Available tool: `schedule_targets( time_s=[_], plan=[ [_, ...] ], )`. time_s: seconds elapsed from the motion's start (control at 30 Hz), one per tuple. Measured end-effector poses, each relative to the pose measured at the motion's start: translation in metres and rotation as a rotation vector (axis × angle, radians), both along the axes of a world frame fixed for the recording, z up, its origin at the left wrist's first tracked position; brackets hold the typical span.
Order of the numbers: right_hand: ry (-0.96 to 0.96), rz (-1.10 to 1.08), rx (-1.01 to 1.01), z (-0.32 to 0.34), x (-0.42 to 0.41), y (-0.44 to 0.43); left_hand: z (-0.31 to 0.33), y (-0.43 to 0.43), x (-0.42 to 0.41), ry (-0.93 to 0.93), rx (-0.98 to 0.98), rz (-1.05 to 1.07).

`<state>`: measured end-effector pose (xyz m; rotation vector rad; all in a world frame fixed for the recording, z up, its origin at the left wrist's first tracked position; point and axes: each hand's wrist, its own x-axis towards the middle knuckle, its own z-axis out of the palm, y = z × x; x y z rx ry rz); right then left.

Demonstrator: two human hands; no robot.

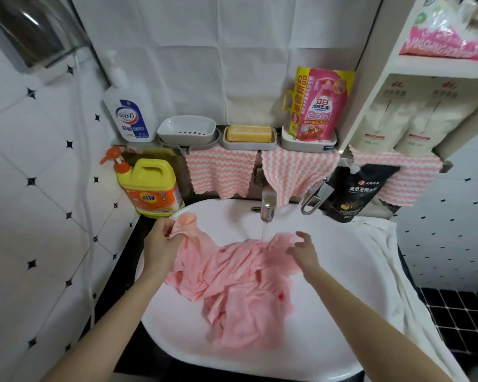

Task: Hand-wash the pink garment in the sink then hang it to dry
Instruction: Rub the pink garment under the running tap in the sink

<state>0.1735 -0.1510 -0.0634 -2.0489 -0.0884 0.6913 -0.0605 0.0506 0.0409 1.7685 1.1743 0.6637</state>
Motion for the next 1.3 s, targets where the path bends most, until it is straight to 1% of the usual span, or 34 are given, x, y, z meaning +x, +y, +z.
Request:
schedule_targets(
  time_s=[0.07, 0.1, 0.13, 0.17, 0.27, 0.37, 0.43, 0.47, 0.57, 0.67, 0.7, 0.8, 0.87, 0.97, 1.17, 1.3],
  plan=[
    [-0.186, 0.532, -0.261, -0.025, -0.035, 0.018, 0.002, 0.000, 0.001, 0.001, 0.000, -0.005],
    [-0.257, 0.722, -0.365, -0.035, -0.049, 0.026, 0.003, 0.000, 0.001, -0.002, 0.004, -0.012],
    [-0.294, 0.835, -0.419, -0.044, -0.060, 0.032, 0.005, -0.001, 0.002, -0.005, 0.013, -0.022],
    [-0.290, 0.882, -0.454, -0.051, -0.068, 0.035, 0.008, -0.002, 0.002, -0.008, 0.025, -0.034],
    [-0.272, 0.892, -0.589, -0.067, -0.081, 0.030, 0.018, -0.005, -0.001, -0.011, 0.050, -0.057],
    [-0.280, 0.891, -0.672, -0.074, -0.088, 0.023, 0.022, -0.004, -0.006, -0.015, 0.052, -0.076],
    [-0.238, 0.876, -0.676, -0.074, -0.095, 0.021, 0.021, -0.003, -0.007, -0.019, 0.049, -0.076],
    [-0.257, 0.889, -0.663, -0.072, -0.097, 0.020, 0.019, -0.003, -0.007, -0.020, 0.043, -0.075],
    [-0.428, 0.926, -0.647, -0.063, -0.104, 0.017, 0.014, -0.004, -0.004, 0.015, 0.063, -0.081],
    [-0.624, 1.010, -0.701, -0.068, -0.109, 0.013, 0.010, -0.005, -0.001, 0.024, 0.063, -0.098],
    [-0.608, 1.025, -0.699, -0.073, -0.112, 0.010, 0.009, -0.004, -0.001, 0.011, 0.054, -0.102],
    [-0.354, 0.980, -0.696, -0.090, -0.116, -0.001, 0.008, -0.007, 0.000, -0.004, 0.054, -0.110],
    [-0.258, 0.990, -0.708, -0.091, -0.115, -0.004, 0.006, -0.009, 0.002, 0.005, 0.047, -0.096],
    [-0.279, 1.030, -0.707, -0.090, -0.114, -0.002, 0.005, -0.013, 0.005, 0.009, 0.033, -0.075],
    [-0.318, 1.100, -0.618, -0.090, -0.105, -0.002, 0.005, -0.012, 0.007, 0.017, 0.019, -0.058],
    [-0.297, 1.127, -0.695, -0.092, -0.104, 0.008, 0.009, -0.015, 0.008, 0.041, 0.032, -0.063]
  ],
)
